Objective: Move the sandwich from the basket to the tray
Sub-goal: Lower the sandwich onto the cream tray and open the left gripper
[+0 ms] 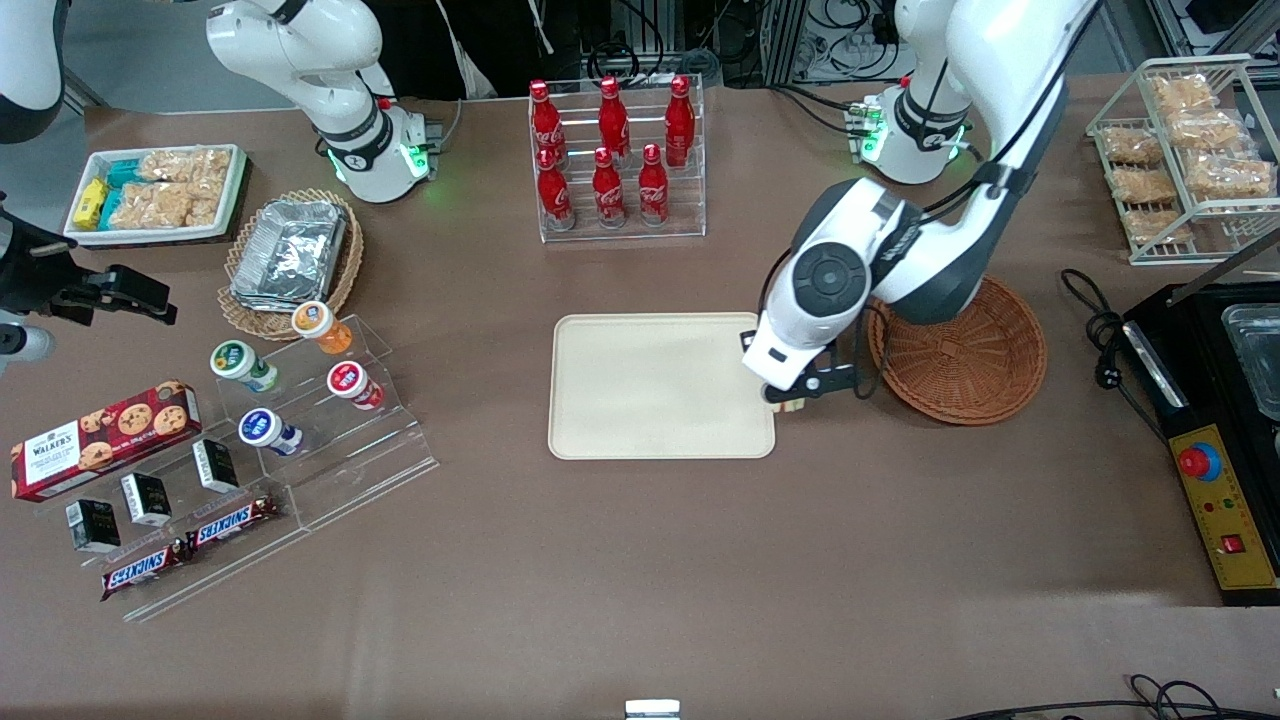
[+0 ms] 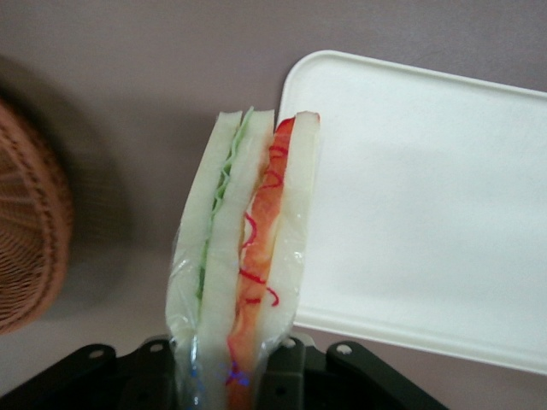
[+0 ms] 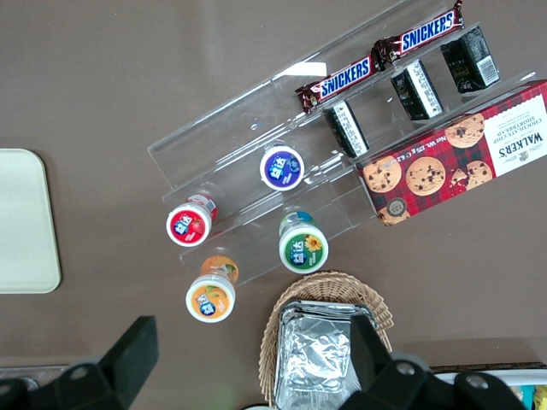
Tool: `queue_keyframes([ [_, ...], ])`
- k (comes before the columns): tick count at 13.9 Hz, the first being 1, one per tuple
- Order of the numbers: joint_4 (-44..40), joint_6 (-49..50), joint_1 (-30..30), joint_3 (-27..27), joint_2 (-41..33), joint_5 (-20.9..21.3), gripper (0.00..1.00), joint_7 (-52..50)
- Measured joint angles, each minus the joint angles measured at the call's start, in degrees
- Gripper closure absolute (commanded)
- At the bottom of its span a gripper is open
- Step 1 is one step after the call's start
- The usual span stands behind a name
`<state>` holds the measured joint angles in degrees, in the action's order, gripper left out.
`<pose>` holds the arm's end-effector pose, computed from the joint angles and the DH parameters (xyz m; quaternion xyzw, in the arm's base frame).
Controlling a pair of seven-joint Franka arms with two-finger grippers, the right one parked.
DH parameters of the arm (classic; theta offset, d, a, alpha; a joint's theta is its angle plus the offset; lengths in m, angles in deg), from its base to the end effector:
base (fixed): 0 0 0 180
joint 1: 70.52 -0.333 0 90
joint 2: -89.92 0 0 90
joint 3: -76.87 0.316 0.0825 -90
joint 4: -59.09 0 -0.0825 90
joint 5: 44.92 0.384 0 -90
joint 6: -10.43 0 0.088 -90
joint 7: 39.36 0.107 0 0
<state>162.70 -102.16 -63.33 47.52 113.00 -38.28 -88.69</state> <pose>0.5125 -0.3440 0.3309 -0.9902 -0.0913 0.1016 0.0306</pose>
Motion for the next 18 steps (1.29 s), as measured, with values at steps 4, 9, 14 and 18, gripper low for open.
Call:
queue_keyframes([
  [4, -0.23, -3.17, 2.37, -0.08, 4.46, 3.9, 0.72, -3.04],
  [9, -0.43, -5.92, 2.58, -0.06, 9.83, 6.83, 0.71, -3.08],
  [14, -0.55, -7.57, 3.67, -0.1, 12.65, 8.56, 0.62, -3.08],
  [18, -0.68, -7.94, 4.16, -0.1, 13.6, 10.53, 0.19, -3.09],
])
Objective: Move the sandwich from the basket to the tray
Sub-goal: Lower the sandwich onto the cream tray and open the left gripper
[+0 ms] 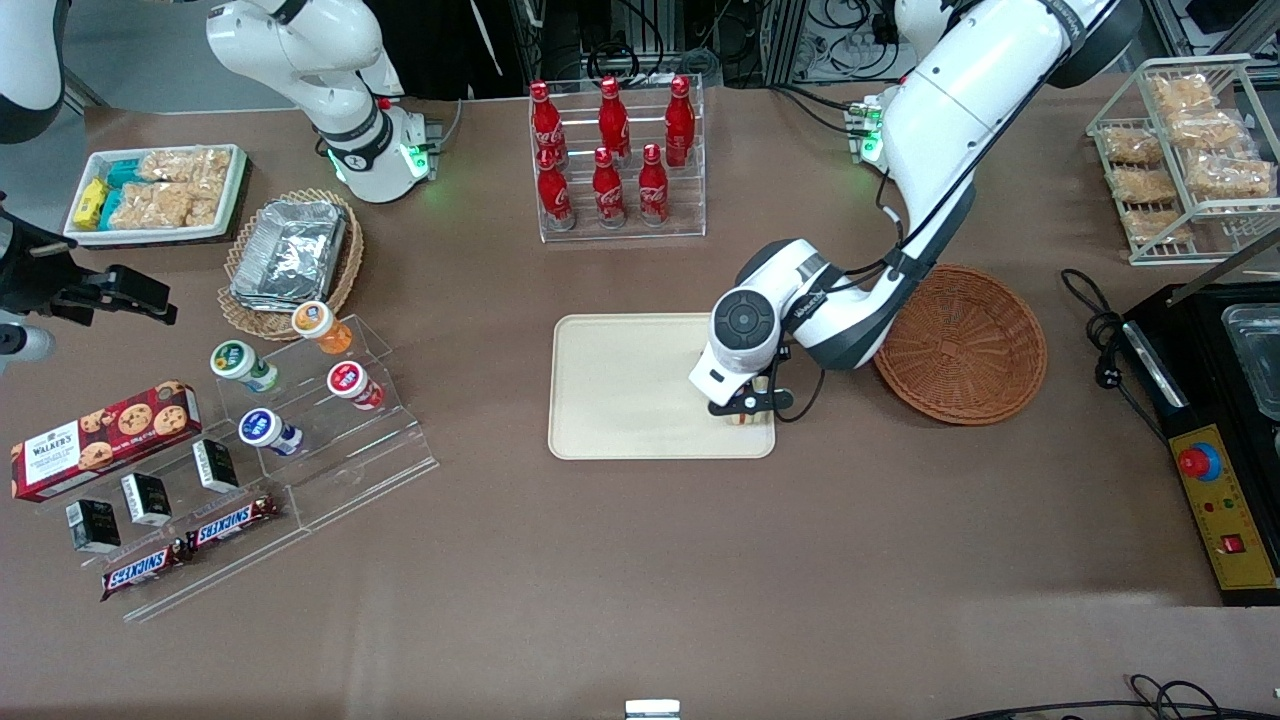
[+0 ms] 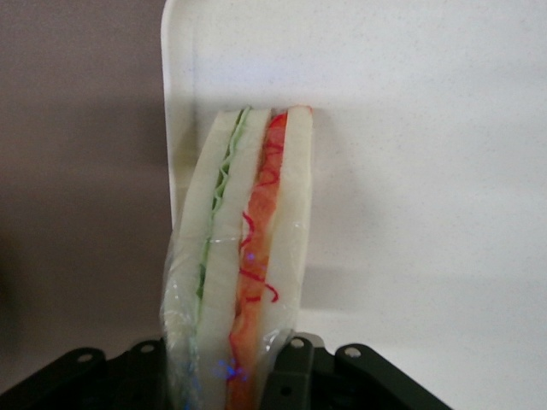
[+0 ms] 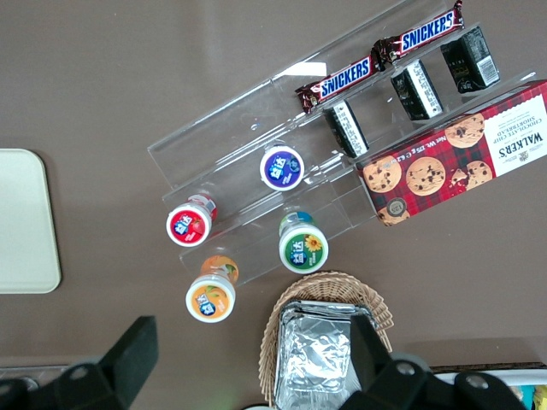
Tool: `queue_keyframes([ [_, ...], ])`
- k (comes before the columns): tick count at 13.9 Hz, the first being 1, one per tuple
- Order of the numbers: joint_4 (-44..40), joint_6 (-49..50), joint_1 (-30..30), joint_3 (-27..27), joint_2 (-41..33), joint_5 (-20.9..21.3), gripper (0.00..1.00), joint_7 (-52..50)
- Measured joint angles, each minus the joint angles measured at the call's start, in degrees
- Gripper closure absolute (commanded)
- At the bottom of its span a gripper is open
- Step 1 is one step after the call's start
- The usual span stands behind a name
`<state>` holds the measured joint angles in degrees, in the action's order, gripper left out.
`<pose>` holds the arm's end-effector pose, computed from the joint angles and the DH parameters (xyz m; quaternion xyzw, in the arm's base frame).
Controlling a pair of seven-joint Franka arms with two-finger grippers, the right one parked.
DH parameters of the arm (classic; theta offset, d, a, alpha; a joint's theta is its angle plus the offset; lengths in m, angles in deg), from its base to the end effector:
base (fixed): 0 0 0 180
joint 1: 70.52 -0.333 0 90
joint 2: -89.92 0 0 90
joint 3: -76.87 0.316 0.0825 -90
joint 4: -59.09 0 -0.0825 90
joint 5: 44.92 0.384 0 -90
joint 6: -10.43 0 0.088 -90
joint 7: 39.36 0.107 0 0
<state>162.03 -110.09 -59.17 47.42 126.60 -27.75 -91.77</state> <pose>0.4947 -0.3837 0.2111 -0.9921 -0.0334 0.1047 0.0603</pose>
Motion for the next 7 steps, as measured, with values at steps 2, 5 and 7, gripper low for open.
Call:
queue_keyframes([
  [2, -0.09, 0.0, -0.02, 0.02, 0.0, 0.26, 0.0, 0.0],
  [5, -0.71, 0.0, -0.22, 0.04, -0.02, 0.37, 0.0, 0.0],
  [7, -2.14, 0.54, -0.33, 0.06, -0.33, 0.39, 0.0, -0.01],
])
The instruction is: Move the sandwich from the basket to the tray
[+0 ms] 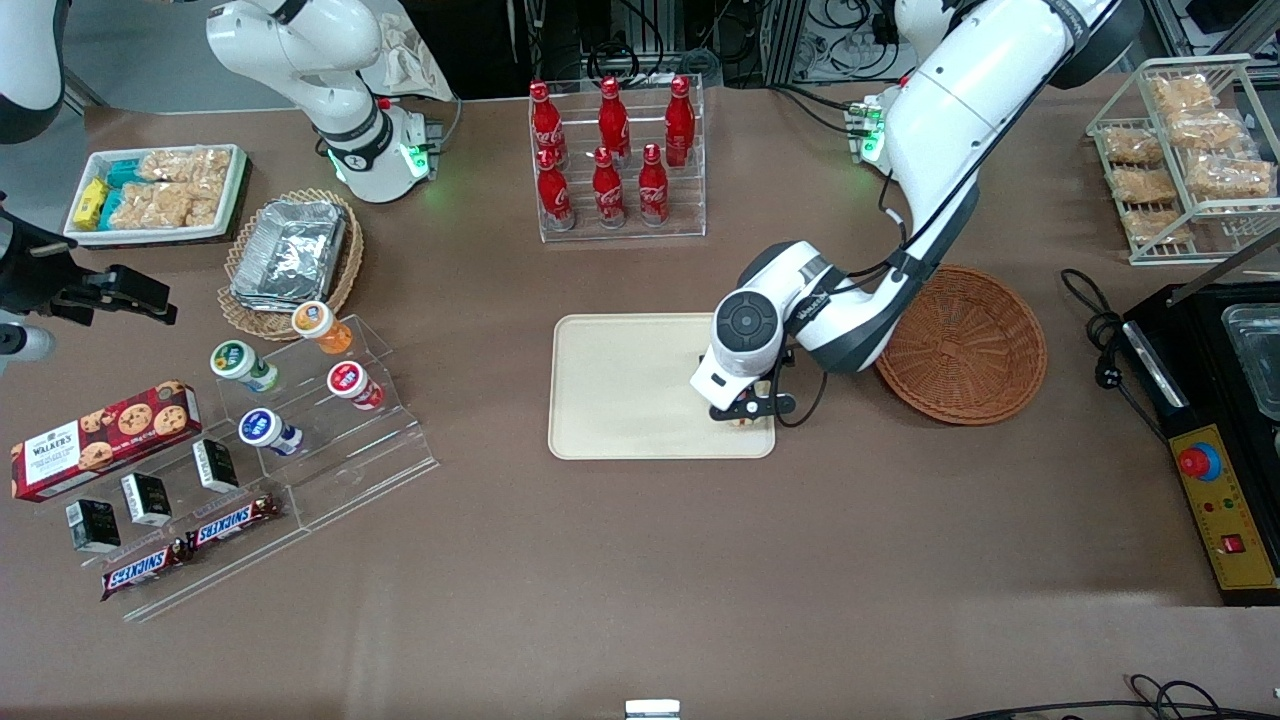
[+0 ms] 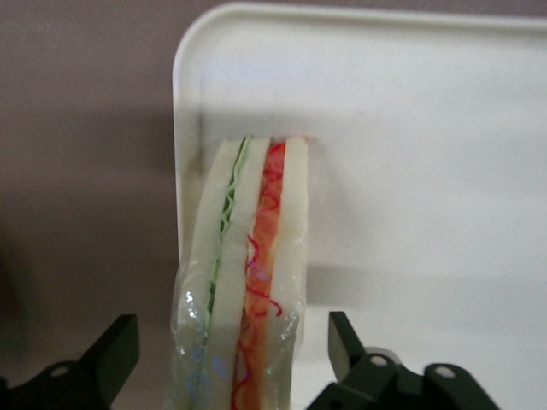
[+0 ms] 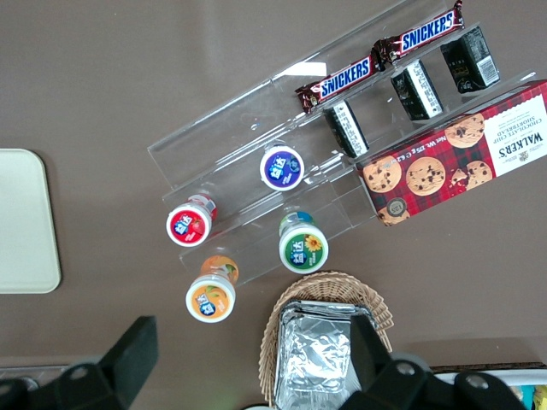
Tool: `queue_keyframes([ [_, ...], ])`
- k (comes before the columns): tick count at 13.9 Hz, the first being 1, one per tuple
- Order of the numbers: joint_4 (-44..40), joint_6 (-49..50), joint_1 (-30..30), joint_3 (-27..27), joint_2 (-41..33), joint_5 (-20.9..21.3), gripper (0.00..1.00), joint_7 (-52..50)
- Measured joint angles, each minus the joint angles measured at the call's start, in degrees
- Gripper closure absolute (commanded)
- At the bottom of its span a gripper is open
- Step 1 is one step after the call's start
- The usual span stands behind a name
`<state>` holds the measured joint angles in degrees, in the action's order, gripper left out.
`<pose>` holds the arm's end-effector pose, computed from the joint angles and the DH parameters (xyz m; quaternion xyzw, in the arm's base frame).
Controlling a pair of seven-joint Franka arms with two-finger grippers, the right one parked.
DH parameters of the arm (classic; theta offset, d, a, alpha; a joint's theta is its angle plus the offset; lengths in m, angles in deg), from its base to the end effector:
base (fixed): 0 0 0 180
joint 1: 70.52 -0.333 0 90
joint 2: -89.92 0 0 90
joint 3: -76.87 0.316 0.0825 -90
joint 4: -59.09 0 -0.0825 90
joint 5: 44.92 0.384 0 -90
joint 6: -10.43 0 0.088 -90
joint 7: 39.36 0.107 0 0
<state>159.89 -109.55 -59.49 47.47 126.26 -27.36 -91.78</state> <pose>0.5098 -0.3833 0.2277 -0.9938 -0.0398 0.0891 0.0535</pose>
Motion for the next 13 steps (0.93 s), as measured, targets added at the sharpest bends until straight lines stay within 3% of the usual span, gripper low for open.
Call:
queue_keyframes([
  [6, -7.23, 9.32, -0.1, 0.78, -4.83, -0.24, 0.0, 0.57],
  [13, -7.52, 18.07, -0.33, 12.86, -14.11, -7.1, 0.0, 18.62],
])
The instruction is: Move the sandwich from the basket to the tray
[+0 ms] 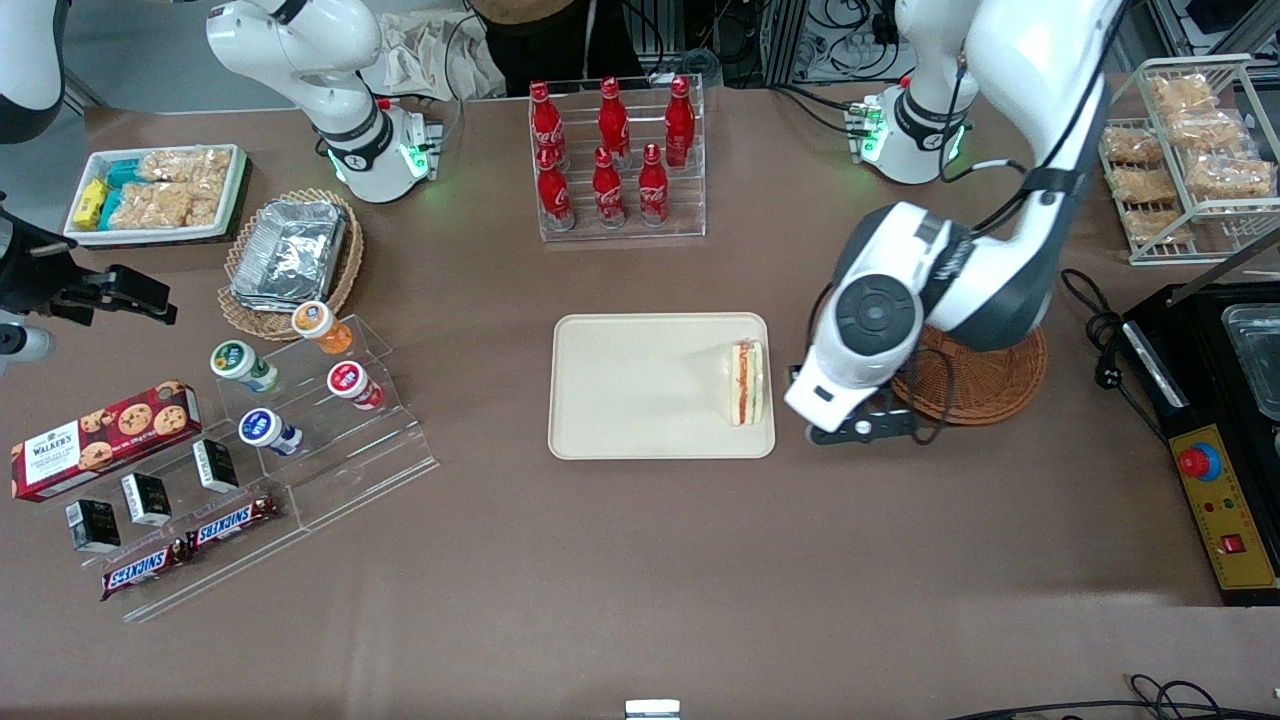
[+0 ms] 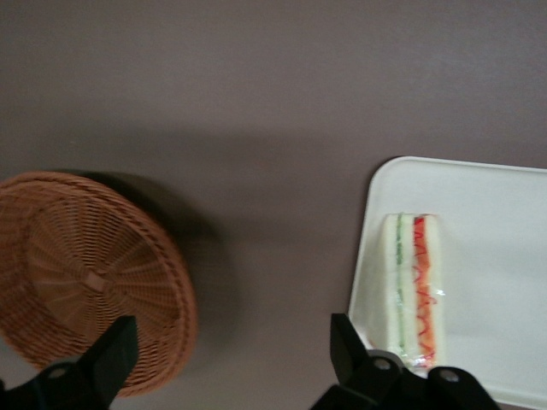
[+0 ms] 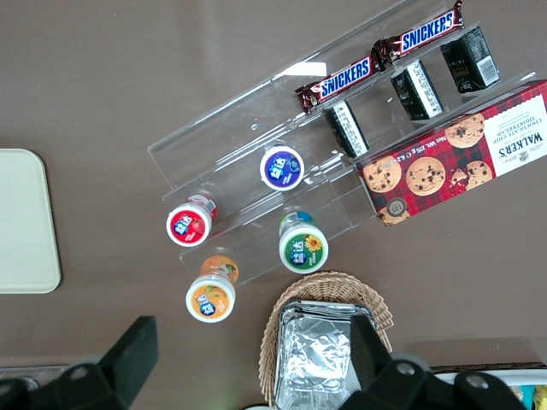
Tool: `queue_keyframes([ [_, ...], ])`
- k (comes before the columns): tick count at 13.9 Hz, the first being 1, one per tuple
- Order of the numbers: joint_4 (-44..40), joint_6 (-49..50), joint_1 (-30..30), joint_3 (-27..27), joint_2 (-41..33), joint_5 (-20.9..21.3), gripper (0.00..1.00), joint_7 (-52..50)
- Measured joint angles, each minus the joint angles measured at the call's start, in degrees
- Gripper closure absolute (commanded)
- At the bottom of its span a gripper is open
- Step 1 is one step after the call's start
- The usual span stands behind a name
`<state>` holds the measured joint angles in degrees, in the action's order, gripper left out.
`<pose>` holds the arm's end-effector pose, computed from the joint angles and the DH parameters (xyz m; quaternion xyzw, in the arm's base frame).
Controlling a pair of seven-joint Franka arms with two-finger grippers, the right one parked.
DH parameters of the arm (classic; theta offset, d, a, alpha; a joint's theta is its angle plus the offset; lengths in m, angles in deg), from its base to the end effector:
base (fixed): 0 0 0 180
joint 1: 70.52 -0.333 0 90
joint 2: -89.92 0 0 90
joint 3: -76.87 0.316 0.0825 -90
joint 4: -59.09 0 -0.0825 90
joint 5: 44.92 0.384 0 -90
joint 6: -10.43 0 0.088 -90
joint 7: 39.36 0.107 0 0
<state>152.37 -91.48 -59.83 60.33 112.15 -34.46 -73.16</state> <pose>0.5829 -0.2609 0.3873 -0.9930 -0.0325 0.0780 0.0830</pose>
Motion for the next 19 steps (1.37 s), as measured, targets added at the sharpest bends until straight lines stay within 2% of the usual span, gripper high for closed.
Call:
queue_keyframes([
  [4, -0.04, 2.1, 0.02, 6.93, -5.15, -4.52, 0.0, 11.42],
  [12, -0.19, 6.15, -0.11, 19.82, -14.25, -8.02, 0.0, 28.18],
  [19, -4.44, 8.67, -0.01, 21.58, -17.88, -8.53, 0.0, 28.98],
])
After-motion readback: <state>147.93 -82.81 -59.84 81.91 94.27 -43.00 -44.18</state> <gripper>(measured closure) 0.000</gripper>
